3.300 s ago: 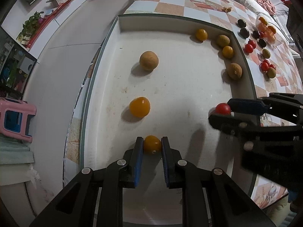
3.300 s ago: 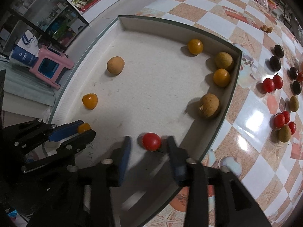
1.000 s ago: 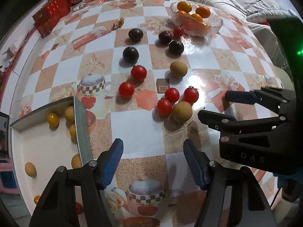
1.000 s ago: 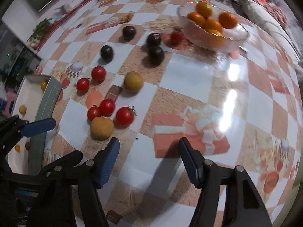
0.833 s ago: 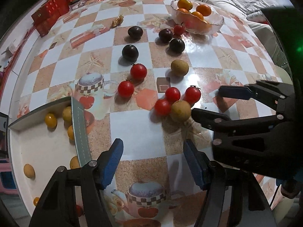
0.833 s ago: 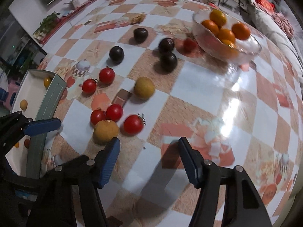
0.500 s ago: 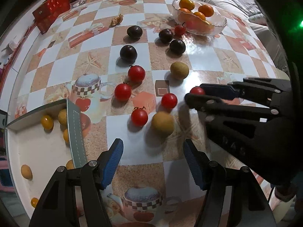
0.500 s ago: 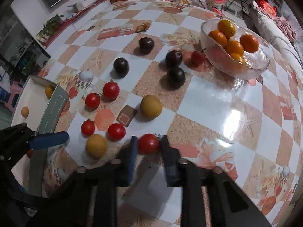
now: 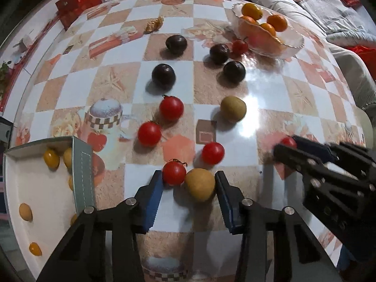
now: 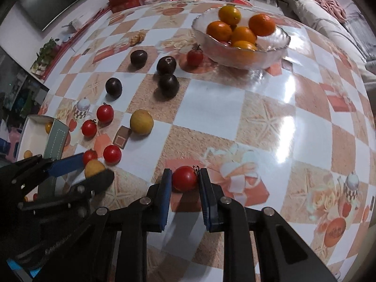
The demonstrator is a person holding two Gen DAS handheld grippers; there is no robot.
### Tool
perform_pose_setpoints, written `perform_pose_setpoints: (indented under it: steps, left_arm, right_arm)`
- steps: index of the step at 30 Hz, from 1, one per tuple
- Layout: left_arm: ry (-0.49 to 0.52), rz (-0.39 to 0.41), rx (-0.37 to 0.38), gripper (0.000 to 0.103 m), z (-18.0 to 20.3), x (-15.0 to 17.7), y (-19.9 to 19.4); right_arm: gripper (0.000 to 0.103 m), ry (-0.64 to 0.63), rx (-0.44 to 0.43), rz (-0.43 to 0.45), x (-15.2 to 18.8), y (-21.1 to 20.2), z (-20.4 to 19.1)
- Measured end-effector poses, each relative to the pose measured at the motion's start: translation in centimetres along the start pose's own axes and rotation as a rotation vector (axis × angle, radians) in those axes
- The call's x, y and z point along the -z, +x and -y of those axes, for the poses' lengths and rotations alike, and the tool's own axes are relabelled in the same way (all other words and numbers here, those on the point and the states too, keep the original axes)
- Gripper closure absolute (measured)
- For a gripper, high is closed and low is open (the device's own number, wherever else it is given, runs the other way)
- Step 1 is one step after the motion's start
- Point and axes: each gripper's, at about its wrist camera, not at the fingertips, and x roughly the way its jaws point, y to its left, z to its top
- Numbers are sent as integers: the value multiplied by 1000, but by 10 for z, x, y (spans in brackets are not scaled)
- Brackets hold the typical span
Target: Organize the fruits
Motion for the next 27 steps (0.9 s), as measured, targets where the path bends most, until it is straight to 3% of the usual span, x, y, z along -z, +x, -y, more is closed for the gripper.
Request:
perform_pose_setpoints:
  steps: [2,3,4,12,20,22,23,24,27]
  left_arm:
    - [-7,3,3,65,-1,0,-1]
    - [-5,2,6,85,-1,1,-1]
    - [0,-3,4,90,-2,2,-1]
    - [19,-11,35,91,-9,17,-8]
    - [18,-9,43,90,-9,10,-7]
    - [25,-13,53,78,-5,6,-6]
    - [26,-8,58,43,-2,4,-7]
    - [22,14,51,19,-1,3,-9]
    - [45,80,51,18,9,-1,-18]
  right_arm:
    - [78,9,-5,0,3,-3,3]
    - [78,16,-10,2,5,-5,4]
    - [78,21,-13,4,6,-6,5]
    - [78,79,-48,3,18,-16,10]
    - [78,95,-50,-15,28,-18,10]
    - [78,99,-52,-14,30,-20,11]
    - [78,100,-52,-12,31,-20,12]
    - [78,102,-51,-10,31,-22,13]
    - [78,112,-48,-5,33,-25,17]
